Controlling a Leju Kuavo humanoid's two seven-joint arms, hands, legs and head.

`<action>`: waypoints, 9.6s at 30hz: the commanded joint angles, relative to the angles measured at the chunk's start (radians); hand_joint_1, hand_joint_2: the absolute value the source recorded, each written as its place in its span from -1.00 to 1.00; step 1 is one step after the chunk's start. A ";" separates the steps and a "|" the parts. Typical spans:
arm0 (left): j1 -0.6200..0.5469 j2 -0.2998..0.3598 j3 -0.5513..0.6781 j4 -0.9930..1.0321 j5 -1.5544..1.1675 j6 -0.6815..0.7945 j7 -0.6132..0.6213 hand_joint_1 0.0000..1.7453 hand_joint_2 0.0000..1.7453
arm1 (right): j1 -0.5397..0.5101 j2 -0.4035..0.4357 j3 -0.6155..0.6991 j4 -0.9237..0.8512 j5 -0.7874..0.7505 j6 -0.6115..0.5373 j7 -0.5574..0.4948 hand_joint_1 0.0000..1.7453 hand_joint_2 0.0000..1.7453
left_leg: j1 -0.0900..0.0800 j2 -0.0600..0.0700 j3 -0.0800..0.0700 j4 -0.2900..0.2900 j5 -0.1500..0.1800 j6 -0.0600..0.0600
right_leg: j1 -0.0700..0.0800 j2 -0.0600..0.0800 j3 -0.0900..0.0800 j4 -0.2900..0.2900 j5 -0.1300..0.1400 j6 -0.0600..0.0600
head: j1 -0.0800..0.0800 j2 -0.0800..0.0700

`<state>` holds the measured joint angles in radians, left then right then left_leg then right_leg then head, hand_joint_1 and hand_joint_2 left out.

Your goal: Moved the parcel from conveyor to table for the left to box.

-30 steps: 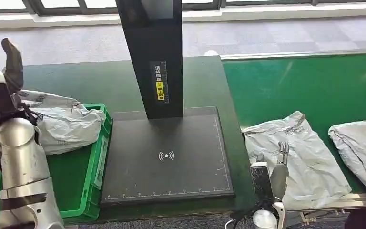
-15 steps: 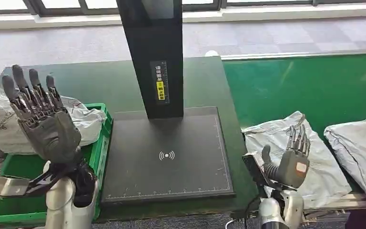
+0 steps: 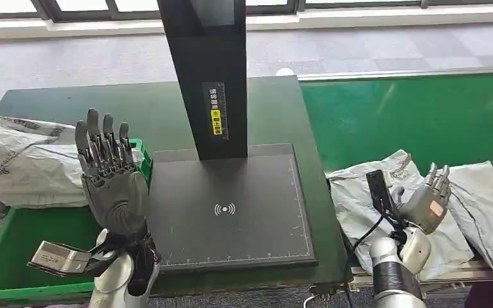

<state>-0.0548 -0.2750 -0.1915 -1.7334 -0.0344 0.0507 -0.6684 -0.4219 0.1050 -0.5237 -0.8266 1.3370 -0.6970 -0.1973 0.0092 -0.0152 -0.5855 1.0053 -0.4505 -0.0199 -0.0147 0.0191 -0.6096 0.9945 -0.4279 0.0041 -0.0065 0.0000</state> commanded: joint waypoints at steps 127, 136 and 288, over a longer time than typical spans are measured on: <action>0.028 -0.032 -0.023 0.180 -0.005 0.045 -0.020 -1.00 1.00 | 0.086 0.187 0.512 0.107 -1.035 0.396 -0.450 -1.00 -1.00 | 0.001 -0.001 0.010 -0.002 -0.006 0.002 | 0.000 -0.003 0.010 -0.002 -0.008 0.002 | -0.001 0.000; 0.018 -0.031 -0.036 0.200 -0.008 0.051 -0.018 -1.00 1.00 | 0.063 0.189 0.578 0.185 -0.942 0.472 -0.459 -1.00 -1.00 | 0.001 -0.002 0.009 -0.001 -0.006 0.002 | 0.000 -0.003 0.010 0.000 -0.009 0.003 | -0.001 0.000; -0.100 0.006 0.124 -0.120 -1.521 0.647 0.735 1.00 1.00 | 0.371 0.244 0.431 -0.903 -0.617 -0.001 -0.501 -1.00 -1.00 | 0.001 0.002 0.010 0.001 -0.008 0.002 | -0.001 0.001 0.010 0.003 -0.009 0.002 | -0.001 0.000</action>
<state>-0.4532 -0.3253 -0.4031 -0.5936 -1.4607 0.6701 0.2253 -0.0565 0.2876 -0.0195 -1.8196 0.7302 -0.6985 -0.6970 0.0094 -0.0184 -0.5697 1.0044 -0.4573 -0.0184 -0.0162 0.0169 -0.5932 0.9958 -0.4370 0.0068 -0.0073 0.0000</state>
